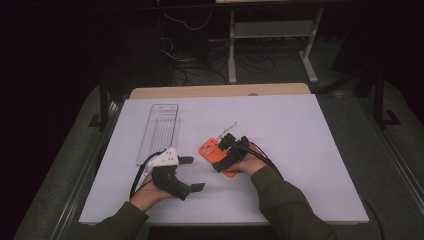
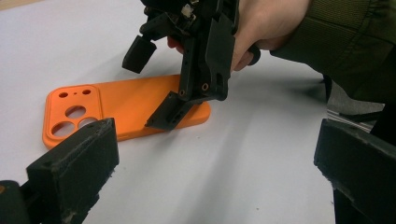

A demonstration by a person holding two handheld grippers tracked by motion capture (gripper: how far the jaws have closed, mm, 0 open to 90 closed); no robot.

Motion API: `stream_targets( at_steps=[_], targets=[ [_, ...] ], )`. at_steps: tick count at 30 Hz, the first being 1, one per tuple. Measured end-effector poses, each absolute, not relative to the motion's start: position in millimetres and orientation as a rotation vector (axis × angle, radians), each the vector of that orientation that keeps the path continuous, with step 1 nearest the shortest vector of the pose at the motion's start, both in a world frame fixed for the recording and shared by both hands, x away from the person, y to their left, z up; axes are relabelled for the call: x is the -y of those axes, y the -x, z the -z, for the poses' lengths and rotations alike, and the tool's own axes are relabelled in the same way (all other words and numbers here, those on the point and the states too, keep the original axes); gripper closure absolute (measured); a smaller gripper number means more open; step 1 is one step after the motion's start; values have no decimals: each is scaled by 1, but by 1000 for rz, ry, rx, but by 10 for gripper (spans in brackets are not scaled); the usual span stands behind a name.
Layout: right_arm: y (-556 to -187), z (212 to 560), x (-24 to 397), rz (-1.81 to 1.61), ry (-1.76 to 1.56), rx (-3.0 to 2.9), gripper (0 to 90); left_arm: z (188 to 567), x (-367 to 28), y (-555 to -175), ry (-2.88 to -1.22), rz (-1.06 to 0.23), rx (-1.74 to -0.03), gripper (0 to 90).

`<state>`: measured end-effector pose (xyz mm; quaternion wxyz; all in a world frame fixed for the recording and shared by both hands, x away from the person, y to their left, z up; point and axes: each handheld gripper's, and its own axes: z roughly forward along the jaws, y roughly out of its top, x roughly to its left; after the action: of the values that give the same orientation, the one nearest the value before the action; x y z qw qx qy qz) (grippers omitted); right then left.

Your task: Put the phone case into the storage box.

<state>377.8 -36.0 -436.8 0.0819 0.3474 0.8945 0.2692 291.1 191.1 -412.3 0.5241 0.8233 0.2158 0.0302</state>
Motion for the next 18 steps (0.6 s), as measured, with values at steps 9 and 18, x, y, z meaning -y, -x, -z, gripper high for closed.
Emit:
stream_targets(
  at_steps=[9,18],
  targets=[
    [-377,438,35,-784,-1039,-2690,28,412,-191,-291,-1970,-71,-517,0],
    [-375,440,33,-754,-1041,-2702,67,412,-191,-291,-1968,-72,-518,0]
  ],
)
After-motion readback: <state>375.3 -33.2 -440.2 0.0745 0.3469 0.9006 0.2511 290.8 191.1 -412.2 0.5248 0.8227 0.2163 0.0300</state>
